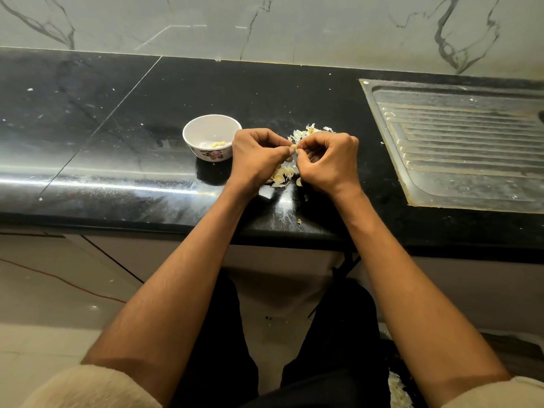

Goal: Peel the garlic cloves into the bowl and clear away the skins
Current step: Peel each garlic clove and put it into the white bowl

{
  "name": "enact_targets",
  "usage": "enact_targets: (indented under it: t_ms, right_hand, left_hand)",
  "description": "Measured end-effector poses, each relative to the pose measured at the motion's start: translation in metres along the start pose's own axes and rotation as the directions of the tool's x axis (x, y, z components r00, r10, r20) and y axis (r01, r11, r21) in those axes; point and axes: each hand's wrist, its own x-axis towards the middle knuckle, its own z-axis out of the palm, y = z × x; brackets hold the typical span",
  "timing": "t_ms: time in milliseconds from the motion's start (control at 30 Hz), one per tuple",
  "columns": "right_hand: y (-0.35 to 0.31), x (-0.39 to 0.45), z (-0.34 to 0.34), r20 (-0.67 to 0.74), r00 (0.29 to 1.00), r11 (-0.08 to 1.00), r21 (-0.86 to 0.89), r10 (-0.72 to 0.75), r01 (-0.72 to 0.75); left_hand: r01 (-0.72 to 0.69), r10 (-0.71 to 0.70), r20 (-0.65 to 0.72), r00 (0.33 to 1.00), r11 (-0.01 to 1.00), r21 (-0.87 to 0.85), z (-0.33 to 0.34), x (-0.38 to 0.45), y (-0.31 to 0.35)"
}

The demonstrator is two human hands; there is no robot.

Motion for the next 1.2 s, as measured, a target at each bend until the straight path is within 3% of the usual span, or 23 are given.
enact_targets:
  t_ms: [667,1200]
  right_hand:
    - [-0.0039,-0.0011,-0.0039,-0.059,0.998,0.999,0.046,0.008,-0.006]
    - [-0.0039,0.0017,-0.0040,-0.042,0.981,0.969,0.171,0.189,-0.180]
  left_hand:
    - [-0.025,0.023,0.037,0.999,0.998,0.061,0.0000,-0.0005,-0.0018]
    - [-0.039,0.038,0.083,0.996,0.999,0.008,0.0018,0.0024,-0.0035]
